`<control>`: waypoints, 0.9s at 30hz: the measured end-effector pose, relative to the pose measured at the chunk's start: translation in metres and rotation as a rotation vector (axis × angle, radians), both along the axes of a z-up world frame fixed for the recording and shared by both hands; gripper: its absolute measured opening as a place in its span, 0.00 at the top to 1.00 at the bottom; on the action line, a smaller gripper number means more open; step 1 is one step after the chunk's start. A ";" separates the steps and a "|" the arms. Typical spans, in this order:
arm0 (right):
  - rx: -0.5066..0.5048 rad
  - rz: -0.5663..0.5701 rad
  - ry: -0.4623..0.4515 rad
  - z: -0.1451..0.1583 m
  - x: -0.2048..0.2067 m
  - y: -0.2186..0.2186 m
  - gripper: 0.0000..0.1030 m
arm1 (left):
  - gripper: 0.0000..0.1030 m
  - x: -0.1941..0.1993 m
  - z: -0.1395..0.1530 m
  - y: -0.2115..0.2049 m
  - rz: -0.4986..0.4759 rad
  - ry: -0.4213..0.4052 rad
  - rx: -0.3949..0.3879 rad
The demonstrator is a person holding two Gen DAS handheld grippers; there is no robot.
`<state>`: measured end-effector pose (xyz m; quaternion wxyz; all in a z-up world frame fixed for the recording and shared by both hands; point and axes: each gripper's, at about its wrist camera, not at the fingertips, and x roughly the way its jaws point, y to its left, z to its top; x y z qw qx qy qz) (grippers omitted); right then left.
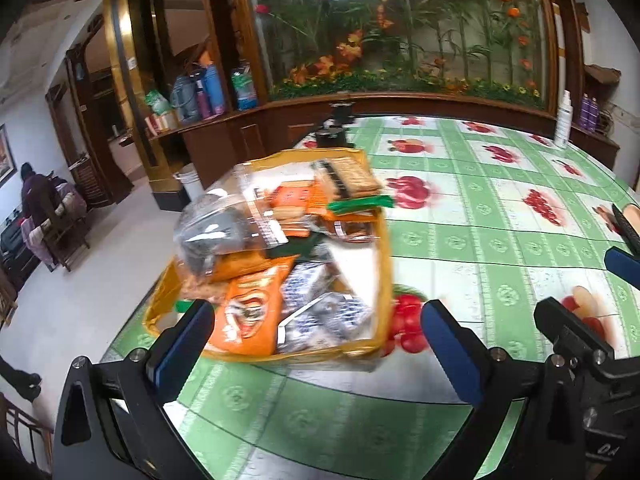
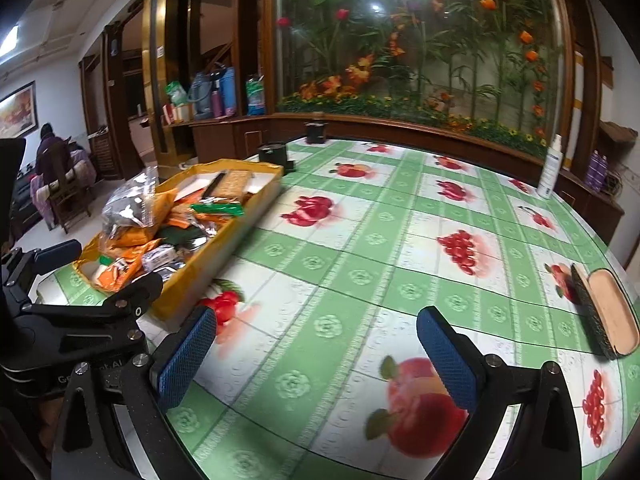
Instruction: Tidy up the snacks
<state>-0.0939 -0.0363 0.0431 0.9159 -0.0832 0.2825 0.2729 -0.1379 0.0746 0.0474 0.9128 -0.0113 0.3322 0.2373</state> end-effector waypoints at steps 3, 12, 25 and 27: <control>-0.002 -0.039 -0.001 0.001 0.005 -0.014 0.01 | 0.00 0.009 0.004 -0.014 -0.037 0.006 -0.006; 0.067 -0.173 0.053 -0.001 0.023 -0.078 0.01 | 0.00 0.041 0.006 -0.059 -0.149 0.030 -0.009; 0.055 -0.381 0.121 -0.006 0.044 -0.160 0.02 | 0.00 0.089 -0.014 -0.123 -0.320 0.130 -0.059; 0.052 -0.393 0.131 -0.007 0.044 -0.165 0.02 | 0.00 0.095 -0.019 -0.128 -0.336 0.152 -0.068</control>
